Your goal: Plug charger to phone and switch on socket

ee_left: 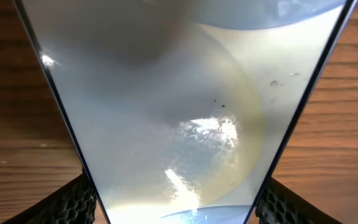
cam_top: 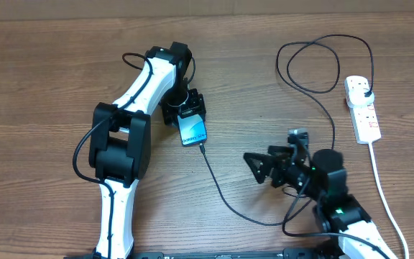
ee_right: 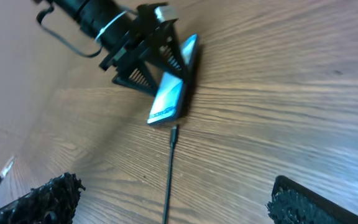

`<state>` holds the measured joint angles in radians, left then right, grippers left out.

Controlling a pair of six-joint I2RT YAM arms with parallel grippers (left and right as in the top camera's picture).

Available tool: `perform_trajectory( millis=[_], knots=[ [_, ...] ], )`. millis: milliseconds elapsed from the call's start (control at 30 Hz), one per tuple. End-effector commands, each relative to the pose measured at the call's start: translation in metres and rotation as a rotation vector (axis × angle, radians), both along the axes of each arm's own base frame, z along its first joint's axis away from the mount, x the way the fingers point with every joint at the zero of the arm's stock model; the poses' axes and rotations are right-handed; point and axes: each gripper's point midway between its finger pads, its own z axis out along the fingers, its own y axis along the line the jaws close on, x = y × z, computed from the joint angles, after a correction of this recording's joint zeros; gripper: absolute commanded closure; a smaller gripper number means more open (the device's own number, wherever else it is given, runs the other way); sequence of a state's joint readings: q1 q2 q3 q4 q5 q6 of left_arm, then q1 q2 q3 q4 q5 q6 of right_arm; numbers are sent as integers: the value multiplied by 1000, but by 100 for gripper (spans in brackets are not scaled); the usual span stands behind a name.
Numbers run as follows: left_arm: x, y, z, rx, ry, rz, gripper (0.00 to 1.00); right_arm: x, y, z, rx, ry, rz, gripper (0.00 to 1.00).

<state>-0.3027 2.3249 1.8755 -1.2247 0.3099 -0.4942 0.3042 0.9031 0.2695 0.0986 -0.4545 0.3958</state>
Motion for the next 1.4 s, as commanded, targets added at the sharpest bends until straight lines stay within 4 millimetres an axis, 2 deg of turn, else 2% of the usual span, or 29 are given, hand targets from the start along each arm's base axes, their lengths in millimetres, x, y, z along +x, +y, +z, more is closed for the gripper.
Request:
perform_trajectory(
  millis=[0, 300, 433, 567, 767, 1067, 1367],
  knots=[
    [11, -10, 12, -94, -14, 10, 96, 12, 12, 4, -34, -34, -14, 2],
    [21, -24, 26, -164, -25, 61, 96, 49, 58, 4, -93, -5, -4, 5],
    [26, -37, 34, -238, -28, 85, 96, 70, 74, -7, -67, 54, -23, 7],
    [30, -44, 38, -281, -32, 106, 96, 79, 84, -20, -62, 84, -9, 7],
    [36, -55, 48, -355, -41, 113, 96, 92, 82, -30, -100, 81, -73, 7],
    [33, -76, 64, -493, -14, 106, 96, 114, 74, -27, -55, 47, -206, 10],
    [30, -89, 78, -586, 8, 100, 96, 140, 83, -37, -54, 51, -246, 16]
  ],
)
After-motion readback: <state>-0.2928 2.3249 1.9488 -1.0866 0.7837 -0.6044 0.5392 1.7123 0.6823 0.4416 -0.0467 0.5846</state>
